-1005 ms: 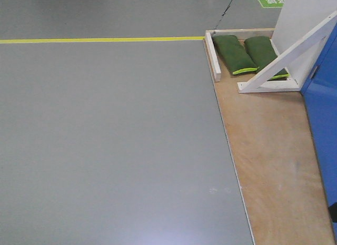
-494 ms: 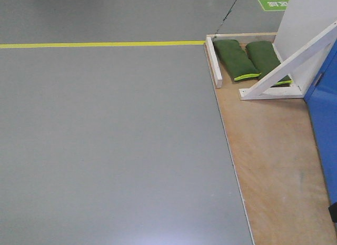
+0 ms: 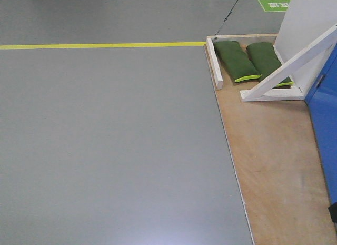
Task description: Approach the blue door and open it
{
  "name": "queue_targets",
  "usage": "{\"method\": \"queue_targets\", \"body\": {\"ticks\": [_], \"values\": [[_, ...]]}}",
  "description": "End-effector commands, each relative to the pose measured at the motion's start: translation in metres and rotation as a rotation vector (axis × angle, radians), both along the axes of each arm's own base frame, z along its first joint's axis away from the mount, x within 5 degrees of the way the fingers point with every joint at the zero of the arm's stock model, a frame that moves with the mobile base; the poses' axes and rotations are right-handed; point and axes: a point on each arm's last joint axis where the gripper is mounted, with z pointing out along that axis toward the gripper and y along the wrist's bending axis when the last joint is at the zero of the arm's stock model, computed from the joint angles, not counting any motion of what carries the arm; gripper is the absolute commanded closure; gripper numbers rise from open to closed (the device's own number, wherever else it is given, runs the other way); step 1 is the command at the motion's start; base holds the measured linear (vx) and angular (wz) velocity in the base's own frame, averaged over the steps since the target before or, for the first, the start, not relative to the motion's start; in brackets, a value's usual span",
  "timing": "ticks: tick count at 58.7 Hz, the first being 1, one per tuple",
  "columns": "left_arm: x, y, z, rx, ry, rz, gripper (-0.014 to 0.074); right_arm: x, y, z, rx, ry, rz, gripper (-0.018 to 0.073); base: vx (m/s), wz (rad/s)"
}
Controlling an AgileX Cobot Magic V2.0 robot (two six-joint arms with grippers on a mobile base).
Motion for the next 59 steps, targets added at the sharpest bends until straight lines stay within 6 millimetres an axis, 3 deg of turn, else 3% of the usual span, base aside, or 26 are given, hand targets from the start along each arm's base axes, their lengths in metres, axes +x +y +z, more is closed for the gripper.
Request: {"method": "queue_targets", "body": {"ticks": [1,46,52,59], "values": [[-0.002,-0.001,0.015,0.0,-0.119,-0.005,0.0524,-0.001,0.0,0.009,-0.015,-0.099,0.002,0.0561,0.0,0.0],[-0.002,-0.001,0.015,0.0,-0.119,-0.005,0.0524,-0.002,0.0,0.009,-0.035,-0.086,0.0,0.0561,0.0,0.0],[-0.002,-0.001,0.015,0.0,-0.119,-0.005,0.0524,-0.005,-0.001,0.025,-0.097,-0.069,-0.015,0.0561,0.0,0.0],[-0.002,-0.001,0.015,0.0,-0.119,-0.005,0.0524,-0.013,-0.001,0.059,-0.119,-0.115,-0.032,0.0561,0.0,0.0]]}}
